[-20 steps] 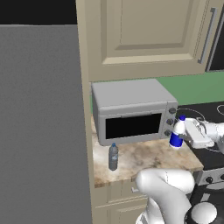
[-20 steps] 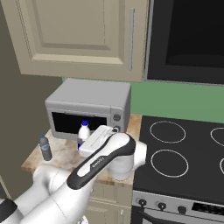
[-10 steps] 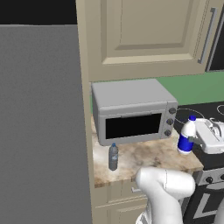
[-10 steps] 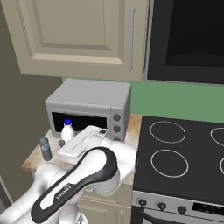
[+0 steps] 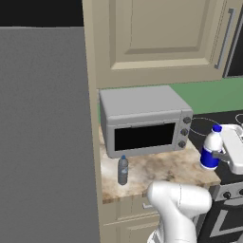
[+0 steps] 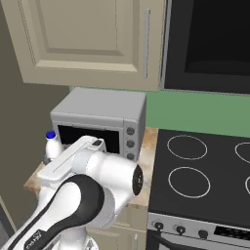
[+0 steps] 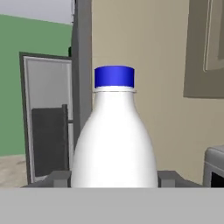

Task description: Take the bottled waters from the counter and place them in the freezer to freeze. Close the freezer door after placing the bottles.

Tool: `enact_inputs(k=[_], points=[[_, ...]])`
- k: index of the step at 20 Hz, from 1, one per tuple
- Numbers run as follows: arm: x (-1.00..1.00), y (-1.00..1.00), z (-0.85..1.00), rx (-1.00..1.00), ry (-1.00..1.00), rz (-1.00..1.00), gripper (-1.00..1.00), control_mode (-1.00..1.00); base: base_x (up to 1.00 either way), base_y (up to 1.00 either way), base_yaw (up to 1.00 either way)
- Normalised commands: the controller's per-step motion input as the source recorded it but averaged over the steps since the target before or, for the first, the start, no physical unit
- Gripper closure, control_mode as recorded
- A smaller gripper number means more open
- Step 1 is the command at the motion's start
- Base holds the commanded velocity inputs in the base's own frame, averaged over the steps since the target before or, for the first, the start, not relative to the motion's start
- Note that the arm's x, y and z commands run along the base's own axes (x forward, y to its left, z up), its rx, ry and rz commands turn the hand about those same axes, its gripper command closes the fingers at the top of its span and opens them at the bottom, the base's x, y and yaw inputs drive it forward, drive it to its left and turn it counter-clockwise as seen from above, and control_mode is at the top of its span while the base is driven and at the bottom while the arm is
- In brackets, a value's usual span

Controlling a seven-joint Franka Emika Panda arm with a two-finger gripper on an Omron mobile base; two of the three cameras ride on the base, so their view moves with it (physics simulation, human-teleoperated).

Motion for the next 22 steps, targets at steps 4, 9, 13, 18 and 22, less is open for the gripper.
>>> enact_inputs(k=[4, 9, 13, 18, 22], points=[[-0.3, 0.16, 0.42, -0.14, 0.0, 0.01, 1.0, -1.0, 0.0, 0.0, 0.0], [0.06, 0.01, 0.06, -0.04, 0.0, -0.3, 1.0, -1.0, 0.0, 0.0, 0.0], [0.02, 0.0, 0.04, 0.0, 0.03, -0.54, 1.0, -1.0, 0.0, 0.0, 0.0], [0.0, 0.0, 0.08, 0.0, 0.0, -0.59, 1.0, -1.0, 0.0, 0.0, 0.0], [-0.03, 0.03, 0.12, 0.0, 0.0, -0.61, 1.0, -1.0, 0.0, 0.0, 0.0]])
